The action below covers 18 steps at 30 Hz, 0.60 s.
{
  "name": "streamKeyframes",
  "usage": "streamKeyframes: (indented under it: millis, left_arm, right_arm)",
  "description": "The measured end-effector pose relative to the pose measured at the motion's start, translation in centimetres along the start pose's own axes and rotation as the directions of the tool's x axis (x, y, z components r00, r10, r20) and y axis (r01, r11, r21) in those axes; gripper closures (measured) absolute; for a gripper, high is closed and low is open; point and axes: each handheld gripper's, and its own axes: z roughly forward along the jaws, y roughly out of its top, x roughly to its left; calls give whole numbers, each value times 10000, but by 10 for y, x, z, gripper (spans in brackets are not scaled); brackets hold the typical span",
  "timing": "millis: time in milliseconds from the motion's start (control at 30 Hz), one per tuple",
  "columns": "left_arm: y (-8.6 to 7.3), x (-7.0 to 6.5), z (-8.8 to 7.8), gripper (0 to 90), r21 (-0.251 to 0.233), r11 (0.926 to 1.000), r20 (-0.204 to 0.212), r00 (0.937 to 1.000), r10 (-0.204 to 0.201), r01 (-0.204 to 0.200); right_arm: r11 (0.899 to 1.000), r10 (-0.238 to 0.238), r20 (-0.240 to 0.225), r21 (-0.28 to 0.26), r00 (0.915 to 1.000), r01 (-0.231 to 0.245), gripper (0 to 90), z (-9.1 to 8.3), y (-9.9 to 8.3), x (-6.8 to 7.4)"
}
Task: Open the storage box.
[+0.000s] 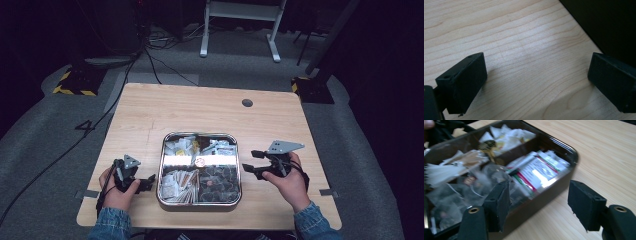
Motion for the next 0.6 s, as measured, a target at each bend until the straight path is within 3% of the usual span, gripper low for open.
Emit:
streamKeyframes:
  millis: [167,267,600]
  left_arm:
    - [0,0,0,23,-11,10000,-1,10000,-10,10]
    - [0,0,0,20,10,10000,11,10000,26,-26]
    - [0,0,0,20,13,10000,12,10000,26,-26]
  right_arm:
    - [10000,-24,-652,-25,9979,22,387,11,11,12]
    - [9995,-274,-1011,124,9945,288,398,24,22,23]
    - [9944,-688,-1470,695,9867,797,426,62,43,42]
